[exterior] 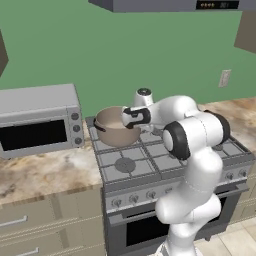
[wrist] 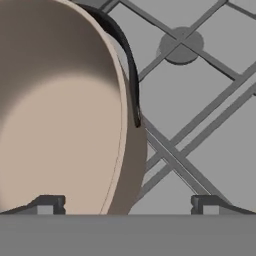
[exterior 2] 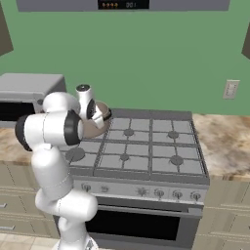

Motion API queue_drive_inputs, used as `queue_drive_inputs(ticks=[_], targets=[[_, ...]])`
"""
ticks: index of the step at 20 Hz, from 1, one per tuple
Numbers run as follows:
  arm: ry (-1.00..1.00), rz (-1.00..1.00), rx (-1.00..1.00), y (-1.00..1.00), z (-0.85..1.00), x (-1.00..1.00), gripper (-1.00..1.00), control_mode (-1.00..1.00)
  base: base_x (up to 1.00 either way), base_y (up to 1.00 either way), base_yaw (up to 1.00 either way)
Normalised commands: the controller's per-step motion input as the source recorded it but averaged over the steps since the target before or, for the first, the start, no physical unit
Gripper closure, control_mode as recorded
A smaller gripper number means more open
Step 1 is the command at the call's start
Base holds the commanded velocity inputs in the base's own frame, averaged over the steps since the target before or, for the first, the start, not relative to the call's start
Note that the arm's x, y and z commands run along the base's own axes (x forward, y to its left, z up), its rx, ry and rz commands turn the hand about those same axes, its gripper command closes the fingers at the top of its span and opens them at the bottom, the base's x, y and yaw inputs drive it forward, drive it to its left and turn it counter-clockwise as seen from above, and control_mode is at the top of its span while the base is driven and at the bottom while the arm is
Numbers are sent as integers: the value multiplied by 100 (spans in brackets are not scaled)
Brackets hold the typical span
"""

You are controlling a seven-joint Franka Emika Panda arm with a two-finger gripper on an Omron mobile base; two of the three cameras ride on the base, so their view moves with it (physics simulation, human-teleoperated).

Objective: Move the pot and pan from the stove into the sink.

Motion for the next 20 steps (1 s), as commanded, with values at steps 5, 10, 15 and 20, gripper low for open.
queue_drive_inputs(ticks=[5, 10, 15, 20], targets=[[0, 0, 0, 0, -18, 27, -100, -100, 0, 0, 0], [0, 0, 0, 2, -11, 27, -100, -100, 0, 0, 0], [0, 0, -2, 4, -21, 20, -100, -100, 0, 0, 0], [0, 0, 0, 0, -4, 5, 100, -100, 0, 0, 0]])
